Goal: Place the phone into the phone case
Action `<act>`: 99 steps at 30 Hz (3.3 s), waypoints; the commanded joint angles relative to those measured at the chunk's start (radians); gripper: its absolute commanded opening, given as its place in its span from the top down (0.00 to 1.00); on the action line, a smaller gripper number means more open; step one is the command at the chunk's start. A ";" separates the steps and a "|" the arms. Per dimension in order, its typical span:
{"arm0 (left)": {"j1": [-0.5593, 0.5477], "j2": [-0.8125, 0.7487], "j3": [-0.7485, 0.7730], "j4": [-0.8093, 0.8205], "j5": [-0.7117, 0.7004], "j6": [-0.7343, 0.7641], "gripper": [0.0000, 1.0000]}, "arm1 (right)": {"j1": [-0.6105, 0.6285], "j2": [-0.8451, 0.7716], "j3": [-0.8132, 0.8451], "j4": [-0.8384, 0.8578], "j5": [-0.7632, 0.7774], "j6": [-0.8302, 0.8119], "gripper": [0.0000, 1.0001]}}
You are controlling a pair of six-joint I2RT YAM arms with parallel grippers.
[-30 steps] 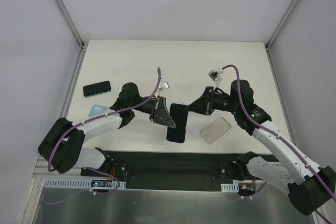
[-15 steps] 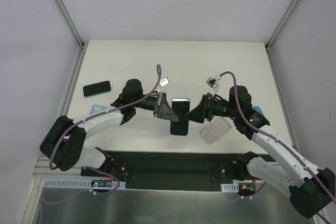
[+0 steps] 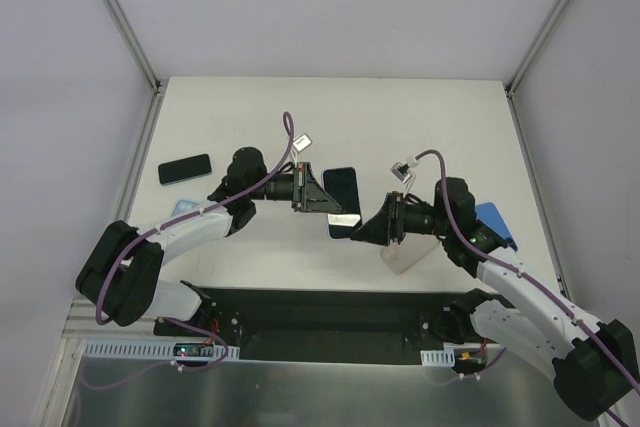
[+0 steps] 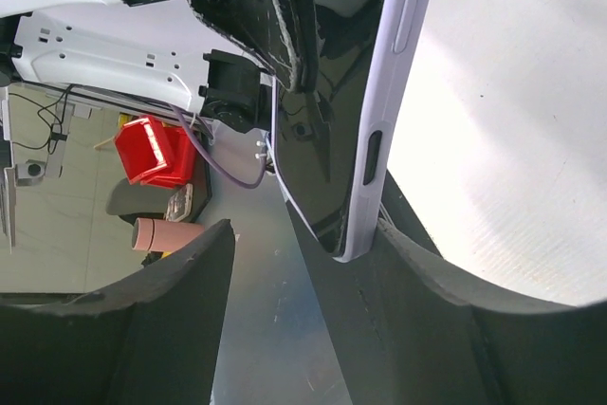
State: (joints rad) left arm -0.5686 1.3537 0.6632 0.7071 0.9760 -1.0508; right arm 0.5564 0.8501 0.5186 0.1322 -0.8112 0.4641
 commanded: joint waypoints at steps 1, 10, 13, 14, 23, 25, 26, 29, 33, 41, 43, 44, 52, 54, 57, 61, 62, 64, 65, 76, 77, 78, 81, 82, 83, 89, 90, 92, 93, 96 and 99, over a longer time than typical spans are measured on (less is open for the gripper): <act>-0.002 -0.010 0.029 0.153 -0.010 -0.057 1.00 | 0.005 0.015 0.001 0.089 -0.037 0.015 0.42; -0.002 -0.013 0.026 -0.064 -0.066 0.125 1.00 | 0.002 0.066 0.037 0.104 -0.042 0.067 0.79; -0.002 -0.005 0.035 -0.133 -0.083 0.194 1.00 | 0.000 0.084 0.049 0.104 -0.030 0.088 0.99; -0.002 -0.004 0.039 -0.174 -0.088 0.208 1.00 | -0.001 0.083 0.049 0.104 -0.022 0.094 0.99; -0.002 0.002 0.015 -0.077 -0.042 0.106 1.00 | 0.000 0.070 0.047 0.121 0.007 0.090 0.72; -0.002 0.015 0.013 0.021 0.015 0.034 1.00 | 0.000 0.061 0.043 0.129 0.018 0.084 0.66; -0.002 0.018 0.013 0.046 0.029 0.014 1.00 | 0.002 0.061 0.043 0.133 0.020 0.084 0.64; -0.004 0.024 0.006 0.123 0.072 -0.038 1.00 | 0.000 0.067 0.047 0.133 0.035 0.079 0.61; -0.010 0.024 -0.001 0.153 0.110 -0.057 1.00 | -0.001 0.081 0.061 0.133 0.078 0.087 0.58; -0.024 0.044 -0.028 0.279 0.182 -0.130 1.00 | -0.018 0.118 0.098 0.155 0.112 0.129 0.62; -0.028 0.061 -0.031 0.302 0.194 -0.155 1.00 | -0.018 0.125 0.104 0.171 0.099 0.142 0.63; -0.030 0.067 -0.034 0.321 0.197 -0.166 1.00 | -0.018 0.133 0.106 0.173 0.098 0.151 0.65; -0.030 0.127 -0.062 0.428 0.190 -0.233 0.75 | -0.035 0.113 0.086 0.175 0.122 0.189 0.92; -0.030 0.128 -0.074 0.428 0.176 -0.227 0.68 | -0.046 0.098 0.078 0.175 0.139 0.205 0.99; -0.030 0.128 -0.105 0.433 0.162 -0.215 0.64 | -0.069 0.095 0.075 0.165 0.138 0.218 0.99; -0.030 0.127 -0.145 0.459 0.148 -0.212 0.64 | -0.088 0.112 0.078 0.164 0.133 0.235 0.99; -0.030 0.128 -0.149 0.466 0.145 -0.213 0.64 | -0.089 0.113 0.078 0.164 0.135 0.242 0.99; -0.030 0.137 -0.160 0.489 0.141 -0.232 0.66 | -0.089 0.125 0.078 0.165 0.141 0.252 0.98; -0.030 0.142 -0.162 0.526 0.142 -0.241 0.67 | -0.090 0.127 0.078 0.165 0.142 0.252 0.99; -0.030 0.134 -0.139 0.297 0.054 -0.134 1.00 | -0.092 0.147 0.098 0.109 0.170 0.228 0.99; -0.028 0.099 -0.136 0.249 0.041 -0.105 1.00 | -0.090 0.150 0.104 0.092 0.182 0.217 0.99; -0.028 0.079 -0.129 0.197 0.027 -0.034 0.88 | -0.090 0.152 0.112 0.069 0.185 0.197 0.99; -0.024 -0.022 -0.084 -0.091 -0.060 0.125 0.57 | -0.090 0.165 0.138 0.037 0.198 0.167 0.99; -0.020 -0.048 -0.068 -0.235 -0.089 0.165 0.50 | -0.090 0.176 0.146 0.030 0.201 0.160 0.99; -0.017 -0.097 -0.054 -0.317 -0.155 0.202 0.43 | -0.090 0.184 0.161 0.027 0.205 0.156 0.99; 0.006 -0.247 0.036 -0.766 -0.425 0.373 0.01 | -0.095 0.329 0.242 -0.009 0.236 0.085 0.98; 0.010 -0.260 0.045 -0.800 -0.468 0.376 0.01 | -0.096 0.360 0.276 -0.009 0.228 0.079 0.98; 0.025 -0.300 0.049 -0.875 -0.505 0.393 0.01 | -0.096 0.457 0.311 -0.009 0.219 0.070 0.98; 0.030 -0.312 0.049 -0.897 -0.558 0.400 0.01 | -0.098 0.490 0.348 -0.006 0.218 0.067 0.97; 0.062 -0.361 0.038 -0.981 -0.646 0.419 0.01 | -0.098 0.651 0.430 0.001 0.202 0.065 0.95; 0.128 -0.401 0.018 -1.035 -0.678 0.404 0.01 | -0.104 0.774 0.498 0.000 0.182 0.067 0.95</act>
State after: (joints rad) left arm -0.5076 1.0126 0.6857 -0.1677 0.4229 -0.6865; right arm 0.4622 1.5082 0.8982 0.0845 -0.5827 0.5392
